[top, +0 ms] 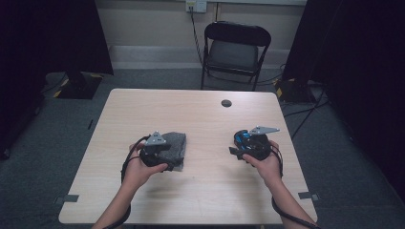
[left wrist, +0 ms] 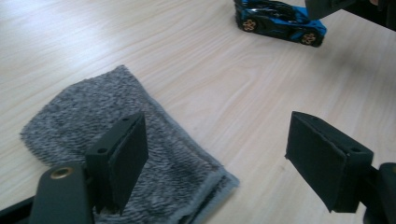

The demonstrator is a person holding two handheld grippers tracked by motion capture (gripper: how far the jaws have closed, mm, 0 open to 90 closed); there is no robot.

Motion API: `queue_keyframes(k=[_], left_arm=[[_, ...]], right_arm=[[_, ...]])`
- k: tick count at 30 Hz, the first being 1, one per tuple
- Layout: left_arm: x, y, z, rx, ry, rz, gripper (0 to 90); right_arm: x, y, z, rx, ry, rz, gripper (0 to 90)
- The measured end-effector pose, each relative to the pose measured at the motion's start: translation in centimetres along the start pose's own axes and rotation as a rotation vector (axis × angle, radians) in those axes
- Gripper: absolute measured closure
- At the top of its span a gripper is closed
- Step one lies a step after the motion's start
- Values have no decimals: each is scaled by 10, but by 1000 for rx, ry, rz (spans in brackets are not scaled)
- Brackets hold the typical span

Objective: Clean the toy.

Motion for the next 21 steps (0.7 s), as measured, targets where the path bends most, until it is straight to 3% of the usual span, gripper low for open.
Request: queue_keyframes(k=[3,10,16,21], left_arm=[[3,2,-8,-6,16,-6,189],[14,6,-27,24,54,2,189],[31,17,-44,51,85,37,189],[47,30,-55,68,115,79,190]], right_arm=[[-5,3,9,-17,-20,-8,188],[-15,12,26,-46,-65,-20,184],[-20,26,42,-53,-113,-17,171],[-22,39,60,-107,-140,-10,171]])
Point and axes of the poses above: each handheld gripper's, and its own axes: x roughly forward along the jaws, y roughly out of its underside, z roughly to its left, the point moved 5 cm from there along x, roughly forward along the jaws, and after that the axes turned 15 degrees about y, right-handed, at the moved point
